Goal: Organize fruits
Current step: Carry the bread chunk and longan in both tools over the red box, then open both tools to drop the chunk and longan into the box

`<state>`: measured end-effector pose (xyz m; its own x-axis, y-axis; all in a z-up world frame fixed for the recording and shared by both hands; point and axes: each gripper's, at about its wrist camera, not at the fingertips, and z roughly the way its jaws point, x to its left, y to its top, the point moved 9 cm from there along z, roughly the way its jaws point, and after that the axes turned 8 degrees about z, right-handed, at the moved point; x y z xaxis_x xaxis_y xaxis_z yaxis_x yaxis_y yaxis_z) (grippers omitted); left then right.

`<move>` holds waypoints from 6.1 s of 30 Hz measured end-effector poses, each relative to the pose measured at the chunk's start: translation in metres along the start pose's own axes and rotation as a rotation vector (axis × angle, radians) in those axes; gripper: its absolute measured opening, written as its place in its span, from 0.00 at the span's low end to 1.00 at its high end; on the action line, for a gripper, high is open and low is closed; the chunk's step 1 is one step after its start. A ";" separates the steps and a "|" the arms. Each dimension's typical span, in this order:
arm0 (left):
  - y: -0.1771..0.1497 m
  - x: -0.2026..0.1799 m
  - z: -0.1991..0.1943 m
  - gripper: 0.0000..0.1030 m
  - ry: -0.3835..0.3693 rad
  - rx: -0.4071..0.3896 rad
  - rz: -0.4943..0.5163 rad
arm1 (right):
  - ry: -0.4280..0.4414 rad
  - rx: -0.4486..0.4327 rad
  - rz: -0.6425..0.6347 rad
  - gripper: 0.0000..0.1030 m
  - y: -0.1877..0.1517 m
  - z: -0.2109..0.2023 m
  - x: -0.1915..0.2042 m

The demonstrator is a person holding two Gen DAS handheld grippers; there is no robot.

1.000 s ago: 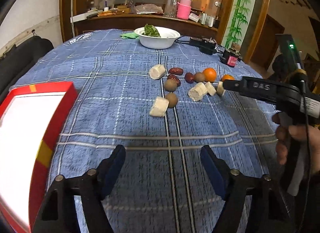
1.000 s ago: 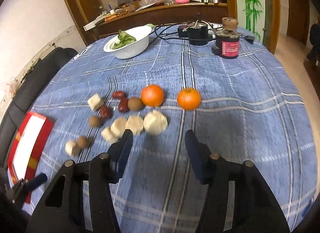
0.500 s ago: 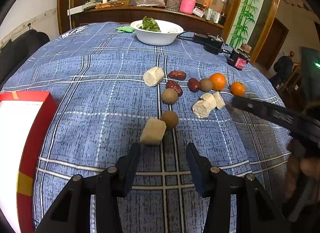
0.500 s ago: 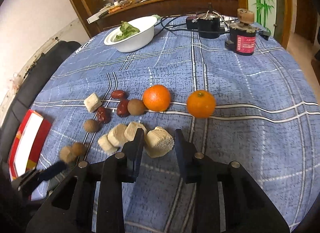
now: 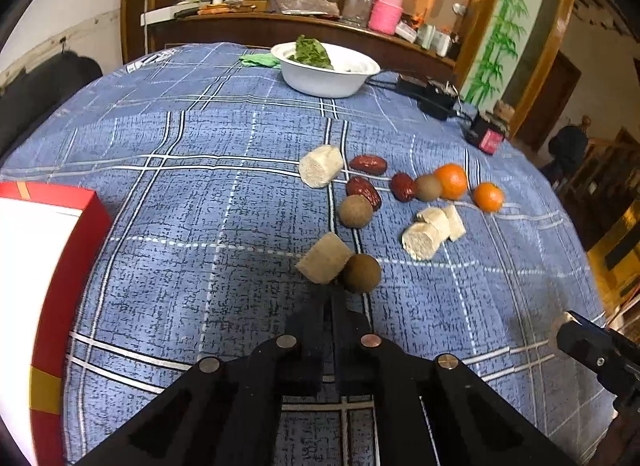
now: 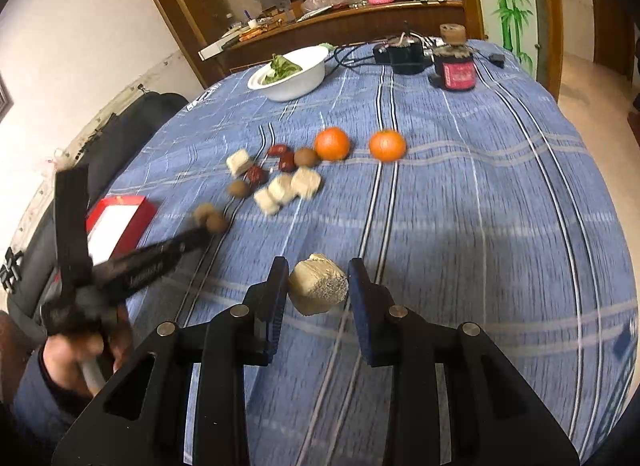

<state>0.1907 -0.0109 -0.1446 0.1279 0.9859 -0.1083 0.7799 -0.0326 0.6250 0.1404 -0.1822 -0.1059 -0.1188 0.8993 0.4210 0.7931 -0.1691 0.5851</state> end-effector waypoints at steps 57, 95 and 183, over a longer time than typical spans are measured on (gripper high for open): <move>0.000 -0.033 -0.065 0.20 -0.016 -0.146 0.108 | 0.050 -0.015 -0.007 0.28 -0.017 -0.013 0.016; -0.085 0.116 -0.173 0.20 0.133 -0.211 -0.197 | 0.081 -0.055 -0.187 0.29 -0.062 -0.027 0.133; -0.096 0.325 -0.165 0.20 0.558 -0.077 -0.500 | -0.156 0.221 -1.013 0.29 -0.084 0.169 0.366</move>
<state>0.0566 0.3395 -0.1122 -0.5757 0.8176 0.0014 0.6156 0.4324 0.6589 0.1314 0.2290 -0.1175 -0.7225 0.6239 -0.2980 0.4594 0.7553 0.4675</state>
